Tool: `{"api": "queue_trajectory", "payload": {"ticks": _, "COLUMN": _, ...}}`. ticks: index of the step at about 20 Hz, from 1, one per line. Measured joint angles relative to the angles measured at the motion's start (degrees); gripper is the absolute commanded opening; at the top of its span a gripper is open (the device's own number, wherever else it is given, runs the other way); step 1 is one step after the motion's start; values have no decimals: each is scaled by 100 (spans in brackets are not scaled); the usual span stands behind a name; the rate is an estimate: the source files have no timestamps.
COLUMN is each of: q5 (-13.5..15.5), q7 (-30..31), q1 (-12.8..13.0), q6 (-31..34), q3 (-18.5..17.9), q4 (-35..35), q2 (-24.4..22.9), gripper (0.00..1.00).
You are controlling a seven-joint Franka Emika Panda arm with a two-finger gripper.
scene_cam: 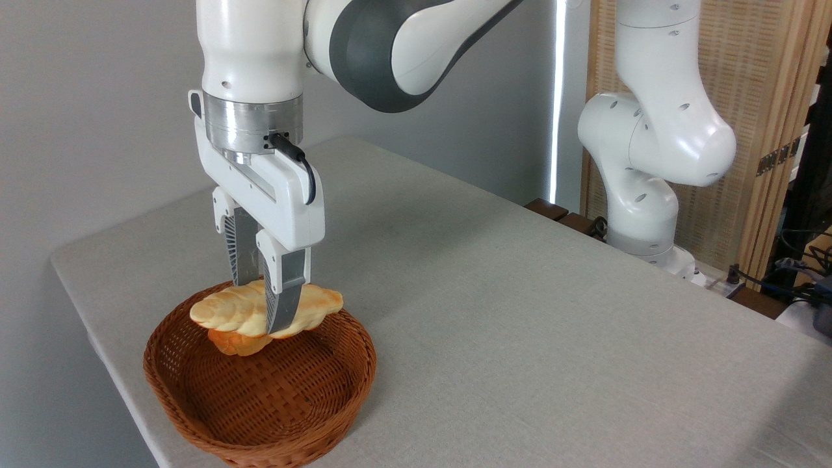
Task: Put bread into the basket
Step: 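Open the gripper to release the roll beside the orange bun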
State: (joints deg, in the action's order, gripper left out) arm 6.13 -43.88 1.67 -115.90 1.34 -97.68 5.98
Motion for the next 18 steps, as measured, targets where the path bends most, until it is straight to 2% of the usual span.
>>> {"api": "queue_trajectory", "payload": {"ticks": 13, "q5": 16, "q7": 1, "q1": -1, "q6": 15, "q3": 0, "q4": 22, "q2": -12, "gripper": 100}}
{"api": "queue_trajectory", "payload": {"ticks": 16, "q5": 24, "q7": 2, "q1": -2, "q6": 293, "q3": -2, "q4": 66, "q2": -132, "gripper": 100}}
{"api": "queue_trajectory", "payload": {"ticks": 18, "q5": 25, "q7": 2, "q1": -4, "q6": 710, "q3": -10, "q4": 103, "q2": -321, "gripper": 100}}
